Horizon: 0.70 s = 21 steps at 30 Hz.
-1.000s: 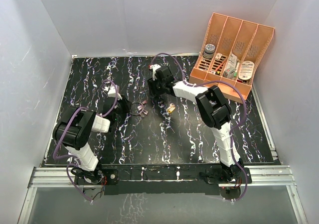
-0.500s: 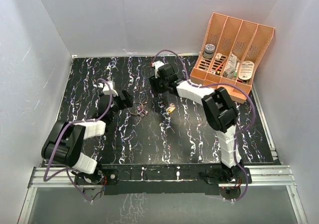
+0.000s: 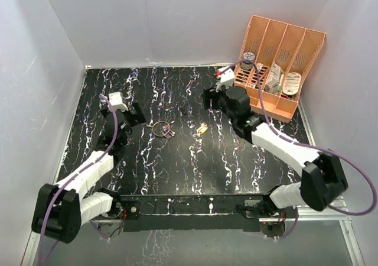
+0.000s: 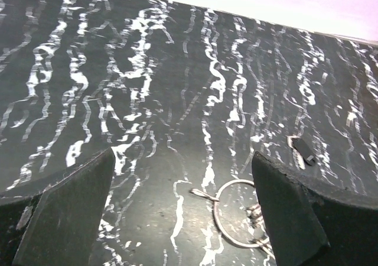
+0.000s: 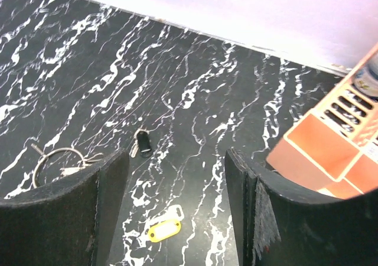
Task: Remove the keys from the keyring
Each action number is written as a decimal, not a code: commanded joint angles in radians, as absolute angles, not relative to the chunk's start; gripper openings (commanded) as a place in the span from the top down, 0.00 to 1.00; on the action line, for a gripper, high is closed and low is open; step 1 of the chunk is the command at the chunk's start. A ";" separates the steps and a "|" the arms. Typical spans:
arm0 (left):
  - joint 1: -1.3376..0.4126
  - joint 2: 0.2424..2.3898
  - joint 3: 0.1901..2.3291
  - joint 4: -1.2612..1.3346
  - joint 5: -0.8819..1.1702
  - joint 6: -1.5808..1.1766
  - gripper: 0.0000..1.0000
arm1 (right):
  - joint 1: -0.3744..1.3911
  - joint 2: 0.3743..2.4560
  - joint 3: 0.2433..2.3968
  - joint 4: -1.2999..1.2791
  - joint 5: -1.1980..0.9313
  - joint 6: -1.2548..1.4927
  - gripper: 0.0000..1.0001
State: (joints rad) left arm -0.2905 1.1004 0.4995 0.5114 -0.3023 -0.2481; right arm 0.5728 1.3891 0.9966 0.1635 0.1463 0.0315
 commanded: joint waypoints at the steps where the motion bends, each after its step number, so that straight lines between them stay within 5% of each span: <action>1: -0.303 1.034 0.542 0.372 -0.523 -0.208 0.01 | 0.566 1.254 0.899 0.307 0.271 0.031 0.35; 9: -0.316 0.983 0.532 0.354 -0.578 -0.171 0.01 | 0.535 1.008 0.639 0.493 0.380 0.013 0.24; 21: -0.320 0.927 0.488 0.390 -0.571 -0.140 0.01 | 0.470 0.893 0.524 0.552 0.420 -0.027 0.15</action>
